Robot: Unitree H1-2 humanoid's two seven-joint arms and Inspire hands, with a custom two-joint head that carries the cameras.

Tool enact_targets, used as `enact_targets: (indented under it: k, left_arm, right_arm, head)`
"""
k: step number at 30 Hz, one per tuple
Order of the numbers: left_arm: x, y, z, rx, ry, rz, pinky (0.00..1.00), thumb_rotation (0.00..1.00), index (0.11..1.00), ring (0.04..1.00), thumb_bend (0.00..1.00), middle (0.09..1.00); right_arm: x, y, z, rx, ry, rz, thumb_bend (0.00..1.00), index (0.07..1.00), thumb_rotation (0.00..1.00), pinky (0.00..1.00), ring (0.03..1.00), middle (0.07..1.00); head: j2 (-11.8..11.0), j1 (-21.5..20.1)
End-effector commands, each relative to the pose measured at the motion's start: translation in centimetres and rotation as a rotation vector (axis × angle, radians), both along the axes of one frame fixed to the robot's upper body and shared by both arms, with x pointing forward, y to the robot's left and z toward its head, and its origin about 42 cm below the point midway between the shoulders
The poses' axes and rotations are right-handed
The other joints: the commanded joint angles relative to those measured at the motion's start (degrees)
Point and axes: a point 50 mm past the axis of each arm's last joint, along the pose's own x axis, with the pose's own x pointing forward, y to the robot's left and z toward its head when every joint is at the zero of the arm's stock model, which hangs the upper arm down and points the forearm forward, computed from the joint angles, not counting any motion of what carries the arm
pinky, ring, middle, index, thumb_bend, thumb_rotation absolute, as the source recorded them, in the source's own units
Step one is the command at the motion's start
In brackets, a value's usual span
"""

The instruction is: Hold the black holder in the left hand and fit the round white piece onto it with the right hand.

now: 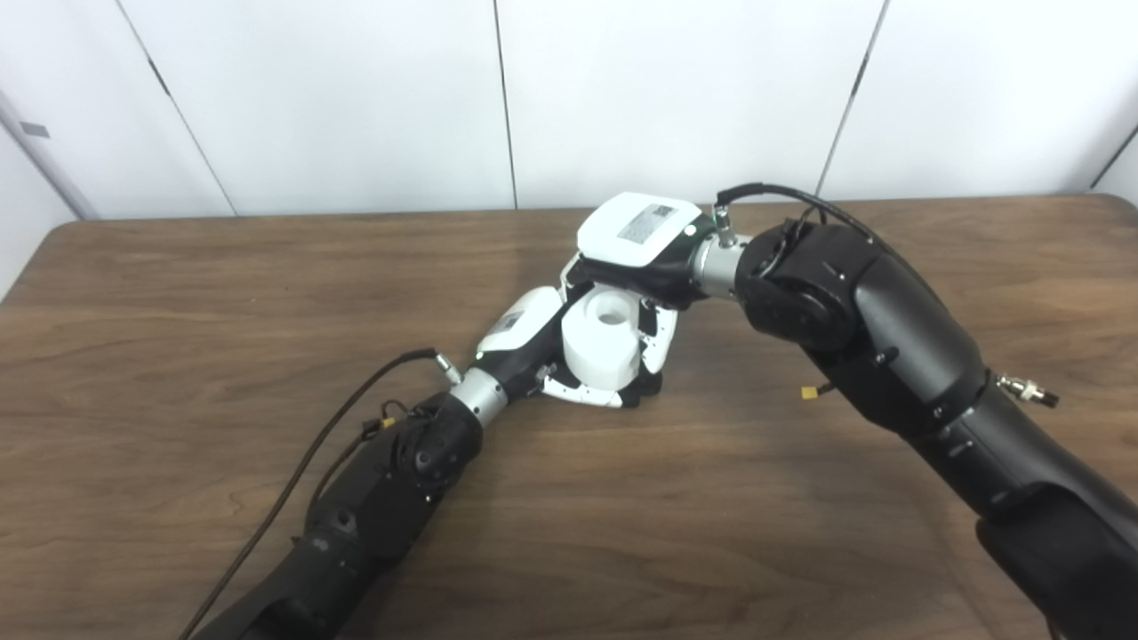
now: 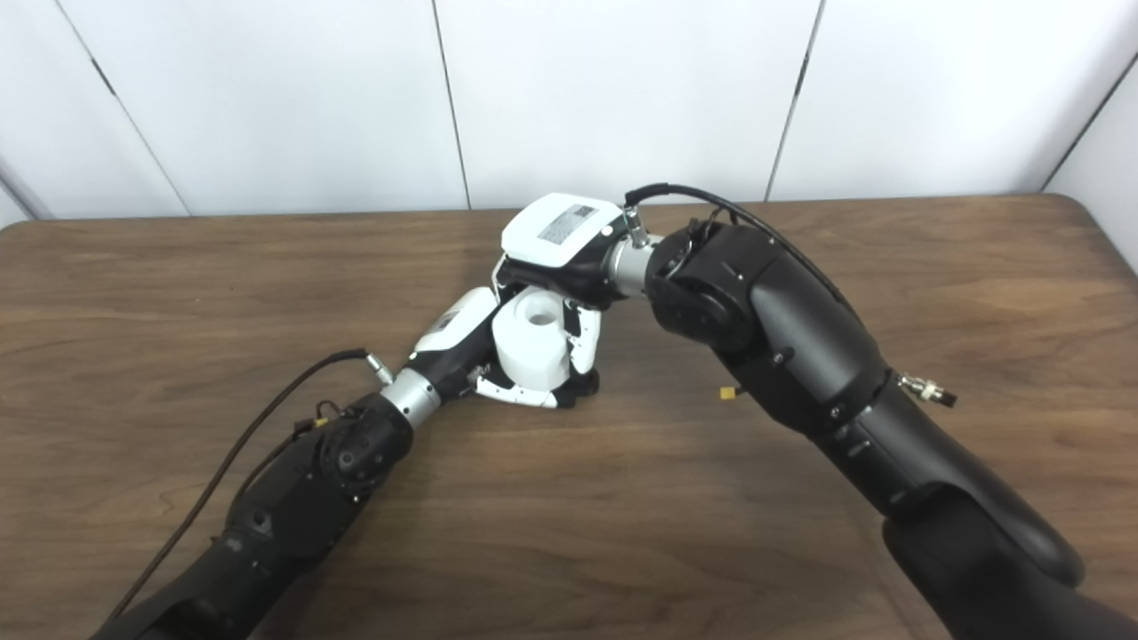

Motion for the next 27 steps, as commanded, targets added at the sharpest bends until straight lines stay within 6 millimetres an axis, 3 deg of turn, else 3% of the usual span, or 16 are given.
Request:
enact_targets:
  k: [1, 7, 27]
  left_arm:
    - [-3.8, -2.2, -5.1, 0.105, 0.206, -0.128, 0.97, 0.06, 0.481, 1.000, 0.52, 0.974]
    - [-3.8, -2.2, -5.0, 0.115, 0.213, -0.120, 0.96, 0.06, 0.481, 1.000, 0.52, 0.975]
    - [-3.7, -2.0, -5.2, 0.115, 0.210, -0.125, 0.97, 0.06, 0.481, 1.000, 0.52, 0.973]
  right_arm:
    - [0.5, 0.1, 3.3, 0.025, -0.076, -0.038, 0.95, 1.000, 0.22, 0.60, 0.775, 0.954]
    - [0.8, 0.0, 4.9, 0.006, -0.094, -0.089, 1.00, 1.000, 0.25, 0.61, 0.830, 1.000]
    - [0.9, -0.7, 5.7, -0.041, -0.067, -0.144, 1.00, 1.000, 0.27, 0.63, 0.851, 1.000]
  head:
    - [0.0, 0.0]
    - [-0.1, 0.1]
    - [0.1, -0.5]
